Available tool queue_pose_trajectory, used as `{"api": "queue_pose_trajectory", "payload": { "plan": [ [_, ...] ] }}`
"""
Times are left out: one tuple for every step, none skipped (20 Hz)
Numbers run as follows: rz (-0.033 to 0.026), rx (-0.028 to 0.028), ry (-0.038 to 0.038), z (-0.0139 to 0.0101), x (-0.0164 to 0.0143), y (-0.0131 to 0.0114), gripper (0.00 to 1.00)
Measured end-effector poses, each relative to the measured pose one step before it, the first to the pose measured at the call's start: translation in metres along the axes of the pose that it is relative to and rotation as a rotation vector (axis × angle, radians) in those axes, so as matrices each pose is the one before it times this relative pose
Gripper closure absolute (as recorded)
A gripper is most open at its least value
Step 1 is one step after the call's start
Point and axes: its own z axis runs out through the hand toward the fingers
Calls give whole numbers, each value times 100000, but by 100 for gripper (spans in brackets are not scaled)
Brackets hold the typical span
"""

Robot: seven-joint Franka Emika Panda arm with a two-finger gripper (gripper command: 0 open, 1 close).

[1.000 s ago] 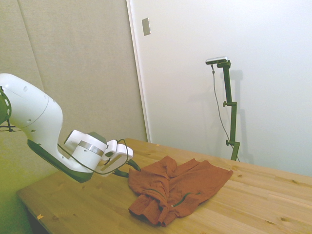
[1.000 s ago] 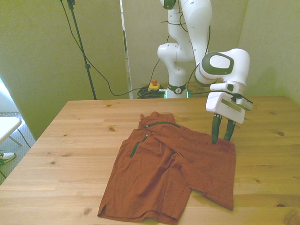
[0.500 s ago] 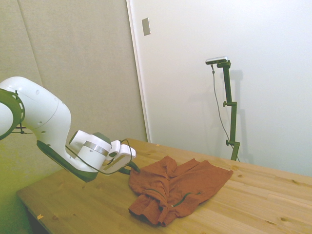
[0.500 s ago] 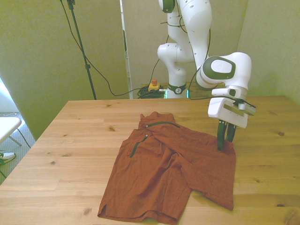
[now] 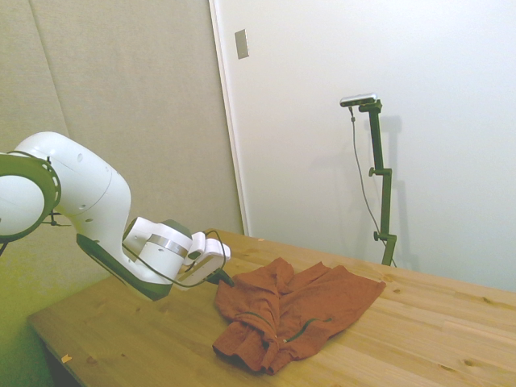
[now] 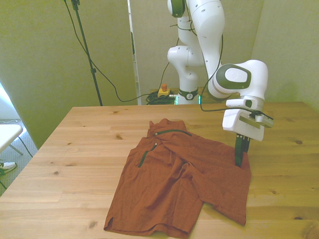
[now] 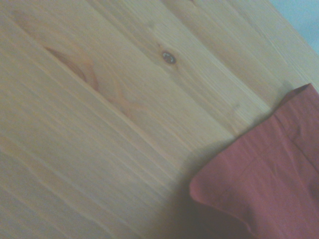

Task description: Fold the shorts

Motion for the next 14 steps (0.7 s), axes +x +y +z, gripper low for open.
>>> {"api": "queue_pose_trajectory", "payload": {
  "plan": [
    [306, -86, 136, 35, 141, 172, 100],
    [595, 41, 354, -49, 294, 271, 100],
    [862, 717, 401, -231, 374, 176, 100],
    [1496, 1034, 343, -395, 506, 162, 100],
    [1336, 881, 766, -560, 589, 57, 100],
    [1345, 243, 1101, -624, 666, 66, 100],
    [1488, -309, 1681, -646, 749, 137, 100],
    [2226, -687, 2093, -606, 864, 368, 100],
    [2725, -1127, 2202, -481, 981, 672, 100],
    [2479, -1390, 1946, -315, 1014, 893, 100],
    [2440, -1651, 1748, -148, 1055, 1142, 100],
    [2200, -1378, 1394, -45, 1076, 1271, 100],
    [2165, -1164, 1043, 78, 1021, 1363, 100],
    [2097, -1278, 867, 171, 944, 1397, 100]
  ]
}}
